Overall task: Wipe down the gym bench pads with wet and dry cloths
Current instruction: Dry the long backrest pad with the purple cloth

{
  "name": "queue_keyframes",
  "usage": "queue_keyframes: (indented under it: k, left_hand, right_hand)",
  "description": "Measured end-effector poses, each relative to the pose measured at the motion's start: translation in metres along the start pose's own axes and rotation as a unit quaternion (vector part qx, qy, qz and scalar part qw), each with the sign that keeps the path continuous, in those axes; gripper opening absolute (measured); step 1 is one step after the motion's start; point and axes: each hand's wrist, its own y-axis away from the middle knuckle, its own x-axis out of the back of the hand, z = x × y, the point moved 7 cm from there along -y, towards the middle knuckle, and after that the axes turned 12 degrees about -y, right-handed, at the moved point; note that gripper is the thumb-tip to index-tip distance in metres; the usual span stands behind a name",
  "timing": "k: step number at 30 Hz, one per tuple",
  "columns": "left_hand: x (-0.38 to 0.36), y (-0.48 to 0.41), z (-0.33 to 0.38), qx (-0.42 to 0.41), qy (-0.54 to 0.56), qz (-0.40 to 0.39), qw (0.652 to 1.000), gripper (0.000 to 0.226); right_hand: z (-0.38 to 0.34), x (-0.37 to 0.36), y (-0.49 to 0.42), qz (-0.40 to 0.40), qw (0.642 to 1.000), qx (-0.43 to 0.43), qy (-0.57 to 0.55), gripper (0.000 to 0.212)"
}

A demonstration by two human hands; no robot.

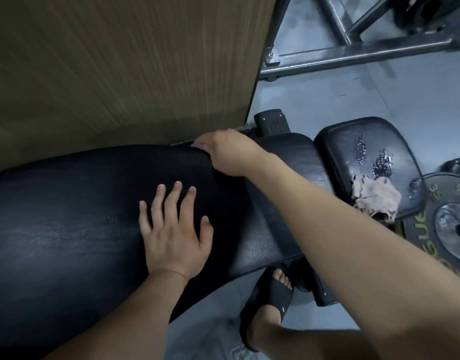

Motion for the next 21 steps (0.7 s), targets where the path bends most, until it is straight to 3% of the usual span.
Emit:
queue_keyframes:
  k: [3, 6, 10, 21]
  left_hand:
    - [0.0, 0.001, 0.0, 0.0, 0.001, 0.0, 1.0, 0.064]
    - [0.0, 0.001, 0.001, 0.001, 0.006, -0.002, 1.0, 0.063]
    - [0.001, 0.003, 0.0, 0.005, 0.012, 0.002, 1.0, 0.063]
    - [0.0, 0.007, 0.0, 0.003, 0.025, 0.023, 0.999, 0.058]
  right_hand:
    - [0.049, 0.025, 0.031, 0.116, 0.992, -0.033, 0.048, 0.048]
    - [0.104, 0.059, 0.067, 0.204, 0.967, -0.122, 0.095, 0.033]
    - [0.144, 0.079, 0.094, 0.232, 0.94, -0.221, 0.117, 0.04]
    - [0.155, 0.035, 0.175, 0.257, 0.924, -0.255, 0.123, 0.054]
